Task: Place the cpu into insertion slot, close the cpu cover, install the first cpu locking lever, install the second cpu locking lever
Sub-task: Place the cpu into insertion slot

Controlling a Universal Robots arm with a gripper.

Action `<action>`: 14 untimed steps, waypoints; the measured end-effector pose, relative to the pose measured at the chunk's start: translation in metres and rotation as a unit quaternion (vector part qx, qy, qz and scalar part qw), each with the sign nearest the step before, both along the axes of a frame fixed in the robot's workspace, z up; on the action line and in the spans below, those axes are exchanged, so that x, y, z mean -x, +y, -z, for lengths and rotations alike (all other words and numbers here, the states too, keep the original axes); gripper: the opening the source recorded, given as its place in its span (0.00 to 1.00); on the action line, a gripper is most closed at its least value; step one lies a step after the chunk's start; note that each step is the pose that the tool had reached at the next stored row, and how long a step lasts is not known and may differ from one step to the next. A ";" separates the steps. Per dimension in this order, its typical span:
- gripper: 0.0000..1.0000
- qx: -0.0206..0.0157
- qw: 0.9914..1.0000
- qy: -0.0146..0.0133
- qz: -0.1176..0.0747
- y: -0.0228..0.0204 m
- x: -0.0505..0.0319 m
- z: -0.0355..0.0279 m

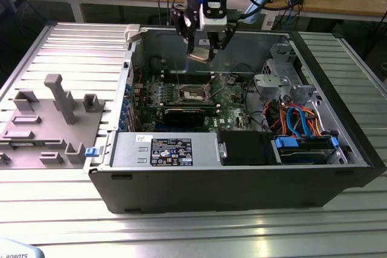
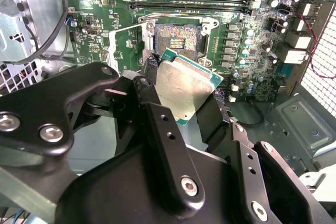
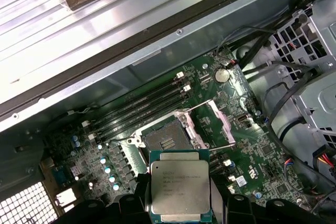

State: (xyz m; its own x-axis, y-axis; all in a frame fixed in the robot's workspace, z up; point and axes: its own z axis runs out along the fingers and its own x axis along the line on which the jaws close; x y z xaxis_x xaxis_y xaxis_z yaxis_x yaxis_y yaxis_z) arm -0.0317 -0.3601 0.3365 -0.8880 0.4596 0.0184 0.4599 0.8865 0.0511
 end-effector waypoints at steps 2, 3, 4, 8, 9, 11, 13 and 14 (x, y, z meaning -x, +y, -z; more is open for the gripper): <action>0.54 0.000 1.000 0.000 0.001 0.0000 0.0000 0.0000; 0.54 0.000 1.000 0.000 0.001 0.0000 0.0000 0.0000; 0.54 0.000 1.000 0.000 0.002 0.0000 0.0000 0.0000; 0.54 0.000 1.000 0.000 0.003 0.0000 0.0000 0.0000; 0.54 0.000 1.000 0.000 0.004 0.0000 0.0000 0.0000; 0.54 0.000 1.000 0.000 0.005 0.0000 0.0000 0.0000; 0.54 0.000 1.000 0.000 0.006 0.0000 0.0000 0.0000; 0.54 0.000 1.000 0.000 0.006 0.0000 0.0000 0.0000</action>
